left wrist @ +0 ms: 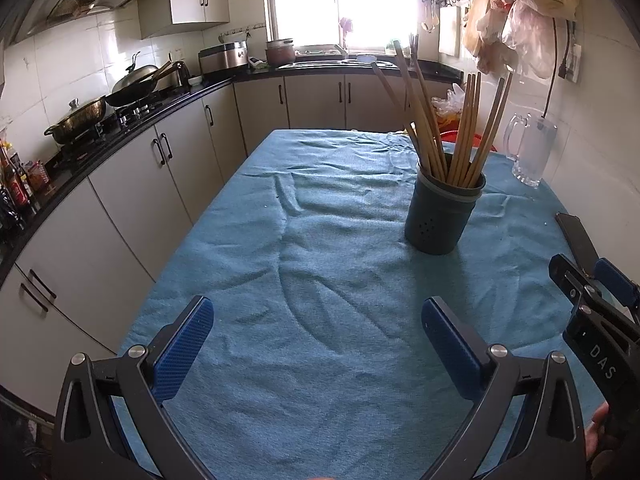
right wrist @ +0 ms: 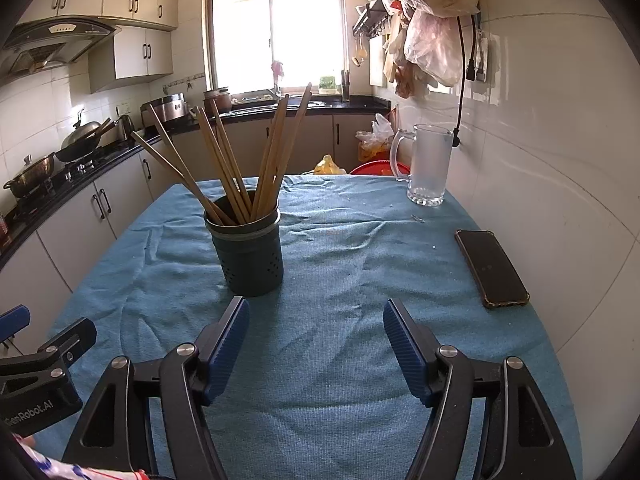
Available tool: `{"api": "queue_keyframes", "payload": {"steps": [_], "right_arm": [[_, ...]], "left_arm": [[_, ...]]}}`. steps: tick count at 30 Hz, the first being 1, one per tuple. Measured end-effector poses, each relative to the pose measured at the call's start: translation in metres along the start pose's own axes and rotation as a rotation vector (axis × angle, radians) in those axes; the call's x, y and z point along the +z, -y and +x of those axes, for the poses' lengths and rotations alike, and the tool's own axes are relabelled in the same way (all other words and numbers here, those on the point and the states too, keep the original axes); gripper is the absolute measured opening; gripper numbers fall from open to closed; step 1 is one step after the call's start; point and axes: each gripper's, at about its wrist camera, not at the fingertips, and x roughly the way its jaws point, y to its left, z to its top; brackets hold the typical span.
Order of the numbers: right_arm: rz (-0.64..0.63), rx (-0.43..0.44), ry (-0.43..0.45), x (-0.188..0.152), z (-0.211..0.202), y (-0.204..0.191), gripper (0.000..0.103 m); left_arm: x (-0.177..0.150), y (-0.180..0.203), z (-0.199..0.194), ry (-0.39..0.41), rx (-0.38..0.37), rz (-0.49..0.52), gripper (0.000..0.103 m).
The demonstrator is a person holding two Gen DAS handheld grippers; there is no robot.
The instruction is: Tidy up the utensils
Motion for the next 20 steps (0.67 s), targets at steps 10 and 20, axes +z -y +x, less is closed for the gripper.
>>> {"api": "queue_keyframes", "payload": {"steps": [10,20], "right_arm": [[-0.016,-0.002,-0.017,-0.001,0.003,-0.001,0.075],[-0.042,0.022,-0.061,-0.006,0.012,-0.004,0.075]], "left_arm": [[-0.002,-0.001,0.005,-0.014,0.005,0.0,0.103],[-0.008,-0.004,0.021,-0.058,0.003,-0.008,0.103]]}}
